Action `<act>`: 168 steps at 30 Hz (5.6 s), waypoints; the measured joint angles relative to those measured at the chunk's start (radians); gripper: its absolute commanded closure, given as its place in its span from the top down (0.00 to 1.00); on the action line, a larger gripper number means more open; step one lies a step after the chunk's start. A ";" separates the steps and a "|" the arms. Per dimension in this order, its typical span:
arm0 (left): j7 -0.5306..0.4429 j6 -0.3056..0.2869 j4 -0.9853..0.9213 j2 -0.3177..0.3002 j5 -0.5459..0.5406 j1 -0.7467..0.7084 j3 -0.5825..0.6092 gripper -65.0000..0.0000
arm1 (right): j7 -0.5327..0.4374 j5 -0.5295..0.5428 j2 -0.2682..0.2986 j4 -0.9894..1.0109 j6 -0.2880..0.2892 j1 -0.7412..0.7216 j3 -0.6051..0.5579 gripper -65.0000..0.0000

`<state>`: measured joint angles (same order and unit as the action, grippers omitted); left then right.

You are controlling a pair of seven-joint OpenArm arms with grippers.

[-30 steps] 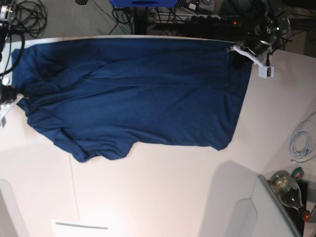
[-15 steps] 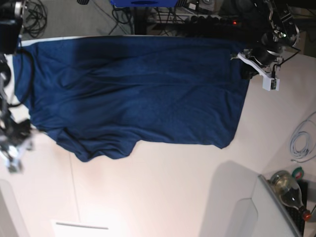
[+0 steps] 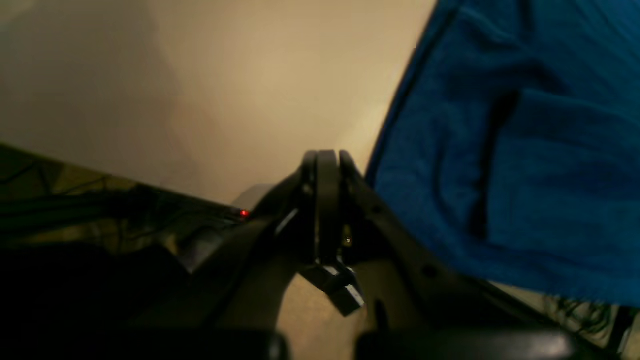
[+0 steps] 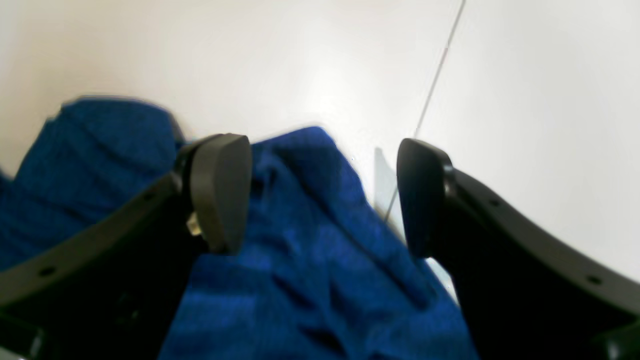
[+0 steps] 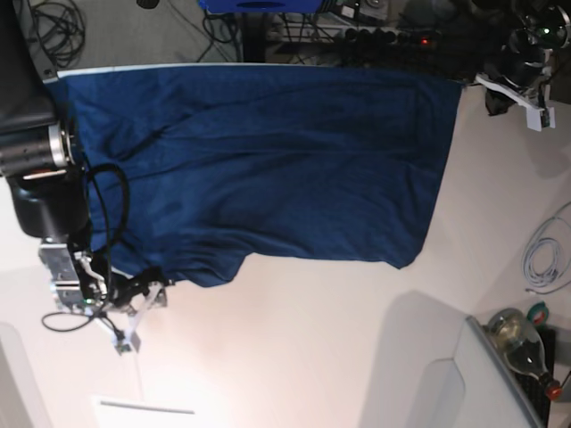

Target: Layout the t-shirt on the table in an organized manner, then fold the t-shirt properly

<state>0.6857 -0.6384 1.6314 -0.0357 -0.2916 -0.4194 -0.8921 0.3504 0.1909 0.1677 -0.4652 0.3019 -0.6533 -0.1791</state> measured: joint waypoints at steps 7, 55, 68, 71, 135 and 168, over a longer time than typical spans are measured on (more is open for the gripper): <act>0.004 -0.051 -0.058 0.000 0.008 0.000 -0.060 0.00 | 0.007 -0.005 0.010 0.038 0.000 0.033 0.003 0.65; -0.001 -0.051 -0.146 -0.003 0.004 0.018 -0.053 0.00 | 0.103 -0.006 0.035 -0.217 0.001 0.148 0.004 0.00; -0.004 -0.051 -0.144 -0.003 0.006 0.018 -0.053 0.00 | 0.326 0.003 0.069 -0.618 0.000 0.159 0.005 0.00; -0.004 -0.051 -0.144 -0.003 0.003 0.018 -0.053 0.00 | 0.344 0.003 0.065 -0.617 0.000 0.160 0.005 0.00; -0.004 -0.051 -0.147 -0.020 0.007 0.018 -0.055 0.00 | 0.362 0.008 -0.053 -0.639 -0.031 0.159 -0.110 0.00; -0.004 -0.051 -0.150 -0.019 0.008 0.039 -0.052 0.00 | 0.447 -0.007 -0.098 -1.097 0.145 0.647 0.152 0.00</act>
<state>0.6819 -0.6895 1.4815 -0.0551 -0.2840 -0.3805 -0.9443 0.7971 0.1837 0.0696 -1.5623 0.4465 -0.0067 -0.0269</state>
